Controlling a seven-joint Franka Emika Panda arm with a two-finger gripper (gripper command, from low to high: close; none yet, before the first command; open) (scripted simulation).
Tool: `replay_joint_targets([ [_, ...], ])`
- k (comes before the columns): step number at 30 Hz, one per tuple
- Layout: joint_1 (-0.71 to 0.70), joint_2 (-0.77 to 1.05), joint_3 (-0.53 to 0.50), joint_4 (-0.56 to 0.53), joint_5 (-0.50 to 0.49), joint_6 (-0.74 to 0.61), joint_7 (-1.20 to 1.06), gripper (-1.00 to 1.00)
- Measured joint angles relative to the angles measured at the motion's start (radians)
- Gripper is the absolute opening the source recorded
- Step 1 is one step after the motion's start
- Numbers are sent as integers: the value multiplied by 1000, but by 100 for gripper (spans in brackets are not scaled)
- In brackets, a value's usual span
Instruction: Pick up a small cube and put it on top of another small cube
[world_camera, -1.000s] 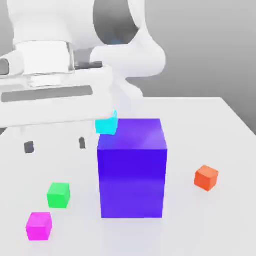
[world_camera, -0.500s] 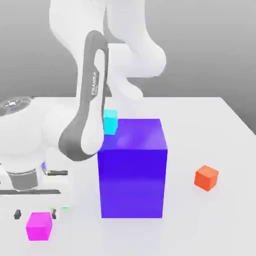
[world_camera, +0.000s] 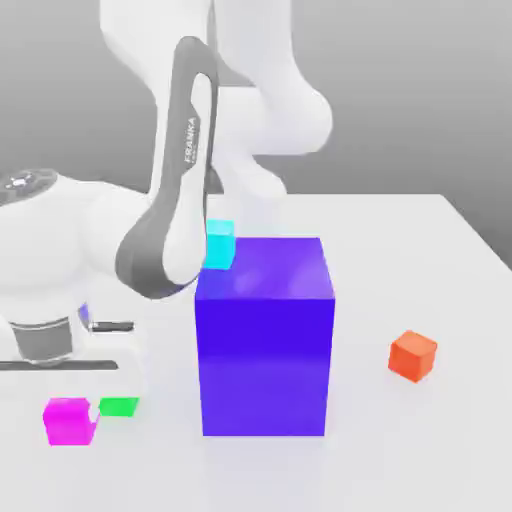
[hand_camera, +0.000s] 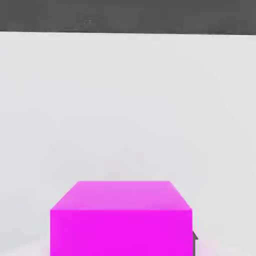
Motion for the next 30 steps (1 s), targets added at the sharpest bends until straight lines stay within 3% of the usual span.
replay_joint_targets([
  [6,-8,-195,-31,-33,-159,-123,176,-100],
  [12,-51,-347,-20,-74,-251,-218,303,-100],
  [21,-127,-472,-11,-157,-311,-267,433,-100],
  [30,-171,-452,-5,-257,-318,-169,549,-100],
])
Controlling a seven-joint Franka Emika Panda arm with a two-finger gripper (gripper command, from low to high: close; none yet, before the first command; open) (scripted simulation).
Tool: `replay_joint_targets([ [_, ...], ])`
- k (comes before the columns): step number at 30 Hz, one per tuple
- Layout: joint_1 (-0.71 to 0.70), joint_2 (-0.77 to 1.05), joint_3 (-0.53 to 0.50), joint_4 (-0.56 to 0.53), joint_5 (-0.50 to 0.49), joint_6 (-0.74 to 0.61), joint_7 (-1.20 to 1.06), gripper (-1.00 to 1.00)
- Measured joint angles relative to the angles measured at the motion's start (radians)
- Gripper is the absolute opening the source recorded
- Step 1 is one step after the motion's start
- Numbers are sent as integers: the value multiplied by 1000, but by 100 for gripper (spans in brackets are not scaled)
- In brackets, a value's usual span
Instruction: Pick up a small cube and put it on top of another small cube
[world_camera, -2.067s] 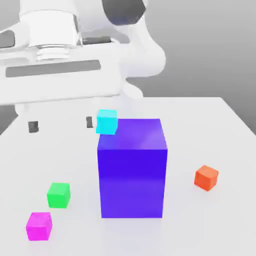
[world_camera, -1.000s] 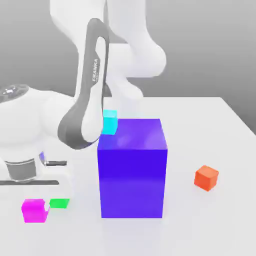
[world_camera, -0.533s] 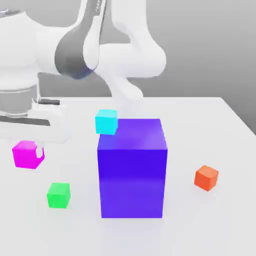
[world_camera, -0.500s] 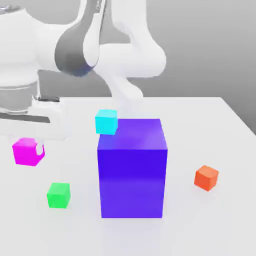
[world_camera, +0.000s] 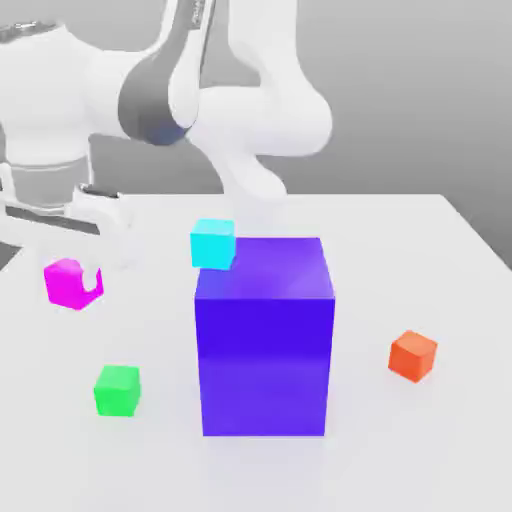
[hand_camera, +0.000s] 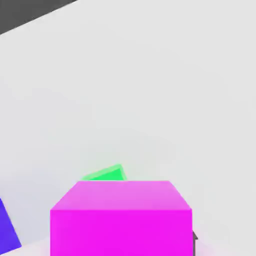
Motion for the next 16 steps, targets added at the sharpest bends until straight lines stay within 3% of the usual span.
replay_joint_targets([
  [8,30,147,19,-77,66,212,98,-100],
  [13,35,345,69,-71,273,391,-40,-100],
  [14,25,367,85,-69,300,410,-60,100],
  [16,24,367,85,-69,300,410,-60,100],
])
